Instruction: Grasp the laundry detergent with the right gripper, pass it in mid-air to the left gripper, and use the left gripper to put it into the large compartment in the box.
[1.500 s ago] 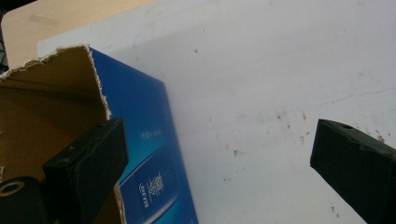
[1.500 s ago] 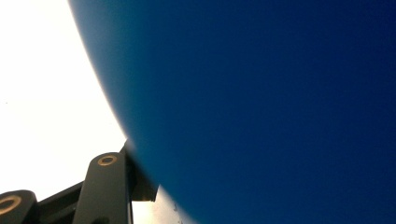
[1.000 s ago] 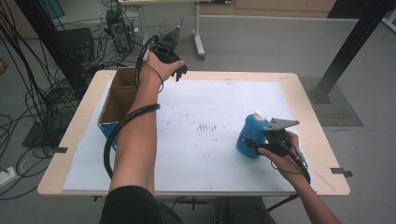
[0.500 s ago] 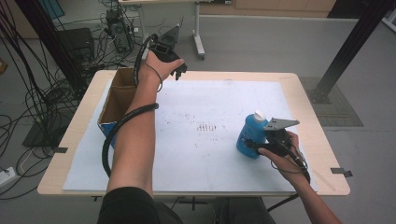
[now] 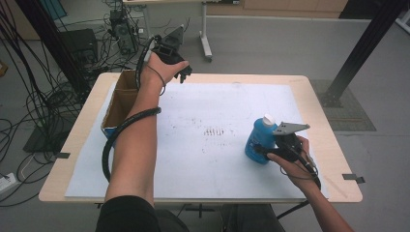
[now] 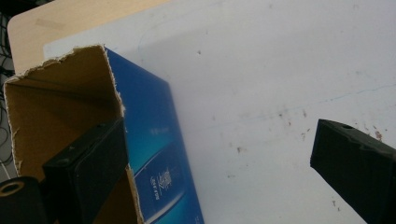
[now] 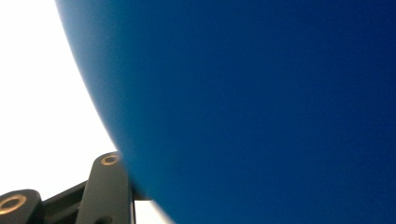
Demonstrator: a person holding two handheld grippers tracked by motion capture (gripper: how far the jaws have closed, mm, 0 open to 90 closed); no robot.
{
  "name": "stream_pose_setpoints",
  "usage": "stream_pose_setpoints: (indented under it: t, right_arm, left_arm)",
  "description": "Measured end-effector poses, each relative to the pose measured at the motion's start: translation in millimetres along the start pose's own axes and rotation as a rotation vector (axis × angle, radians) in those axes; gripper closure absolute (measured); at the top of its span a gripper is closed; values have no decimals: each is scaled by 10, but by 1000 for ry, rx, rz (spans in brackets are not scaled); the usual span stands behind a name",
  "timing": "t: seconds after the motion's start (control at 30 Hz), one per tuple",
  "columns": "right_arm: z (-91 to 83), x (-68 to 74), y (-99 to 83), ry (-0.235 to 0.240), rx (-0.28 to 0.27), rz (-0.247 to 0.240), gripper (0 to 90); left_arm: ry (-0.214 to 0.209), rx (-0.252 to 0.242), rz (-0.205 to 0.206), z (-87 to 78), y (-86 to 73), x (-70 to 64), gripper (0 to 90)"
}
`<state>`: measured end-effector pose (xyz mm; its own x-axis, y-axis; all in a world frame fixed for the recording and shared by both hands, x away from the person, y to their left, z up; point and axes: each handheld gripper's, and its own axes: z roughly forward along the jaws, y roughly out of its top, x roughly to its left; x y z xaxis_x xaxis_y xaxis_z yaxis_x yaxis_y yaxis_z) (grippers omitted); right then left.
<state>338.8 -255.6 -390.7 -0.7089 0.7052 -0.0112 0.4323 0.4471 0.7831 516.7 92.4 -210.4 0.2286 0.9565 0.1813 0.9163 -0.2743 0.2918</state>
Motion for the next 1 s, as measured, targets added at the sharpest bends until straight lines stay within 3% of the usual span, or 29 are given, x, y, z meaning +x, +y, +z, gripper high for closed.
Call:
stream_pose_setpoints:
  t: [0.63, 0.77, 0.9, 1.0]
  right_arm:
    - [2, -25, 46, 12, 26, 28, 422]
    - [16, -74, 109, 34, 54, 40, 425]
    - [32, -101, 203, 28, 79, 16, 427]
    - [23, -156, 318, 53, 72, 29, 428]
  left_arm:
    - [-22, 4, 55, -45, -20, -28, 49]
    - [-32, 0, 72, -82, -26, -13, 50]
    - [-51, -9, 91, -152, -27, 19, 51]
    - [-53, -15, 113, -219, -21, 32, 51]
